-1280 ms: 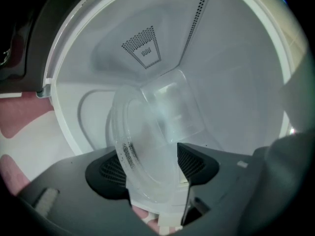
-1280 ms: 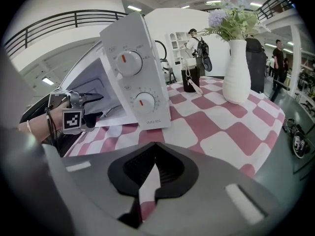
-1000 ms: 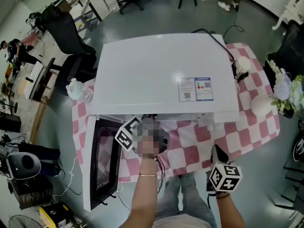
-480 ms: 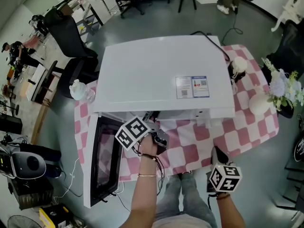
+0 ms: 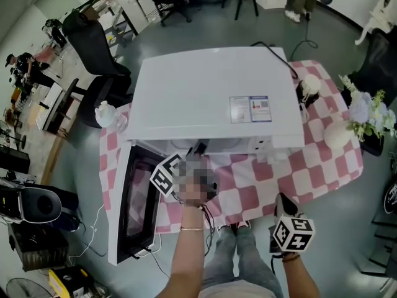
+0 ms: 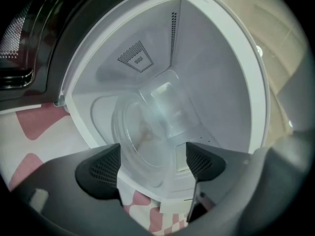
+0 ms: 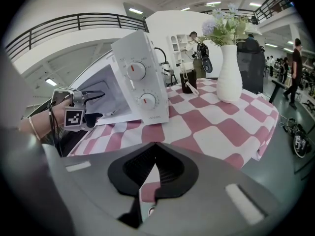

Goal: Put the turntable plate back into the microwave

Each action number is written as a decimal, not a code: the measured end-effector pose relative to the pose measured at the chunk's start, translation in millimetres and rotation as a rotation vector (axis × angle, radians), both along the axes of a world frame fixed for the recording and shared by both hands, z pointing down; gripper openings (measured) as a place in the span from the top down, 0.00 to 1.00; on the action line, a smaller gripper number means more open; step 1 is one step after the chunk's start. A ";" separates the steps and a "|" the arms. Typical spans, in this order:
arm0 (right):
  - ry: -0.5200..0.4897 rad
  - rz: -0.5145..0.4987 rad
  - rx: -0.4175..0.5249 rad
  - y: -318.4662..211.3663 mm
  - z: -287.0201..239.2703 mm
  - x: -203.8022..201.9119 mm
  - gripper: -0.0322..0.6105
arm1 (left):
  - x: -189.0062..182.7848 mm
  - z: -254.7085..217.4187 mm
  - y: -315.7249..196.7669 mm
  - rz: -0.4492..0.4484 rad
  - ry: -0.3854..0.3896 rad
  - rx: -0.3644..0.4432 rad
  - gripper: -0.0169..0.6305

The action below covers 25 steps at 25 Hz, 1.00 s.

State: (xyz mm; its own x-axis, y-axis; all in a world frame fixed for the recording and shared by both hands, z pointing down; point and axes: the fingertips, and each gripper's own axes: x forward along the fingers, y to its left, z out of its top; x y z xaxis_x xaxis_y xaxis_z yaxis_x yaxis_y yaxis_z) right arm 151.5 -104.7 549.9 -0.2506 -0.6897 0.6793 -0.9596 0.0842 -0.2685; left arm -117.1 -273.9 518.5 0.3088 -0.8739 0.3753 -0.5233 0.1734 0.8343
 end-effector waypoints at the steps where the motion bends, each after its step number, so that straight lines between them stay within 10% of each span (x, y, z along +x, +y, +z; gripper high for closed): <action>1: 0.000 -0.002 0.001 1.2 -0.2 -0.2 0.93 | -0.6 -3.4 1.0 0.006 -0.011 0.016 0.35; 3: -0.001 -0.005 0.000 3.7 -0.5 0.1 0.93 | -0.8 -14.8 1.7 0.022 -0.034 0.066 0.53; 16: -0.006 -0.031 0.021 15.4 -9.7 -4.7 0.93 | -6.1 -21.3 30.7 0.009 -0.087 0.053 0.49; 25: -0.006 -0.093 0.041 18.0 -22.5 -22.0 0.93 | -0.6 -48.6 67.8 0.101 -0.368 0.083 0.50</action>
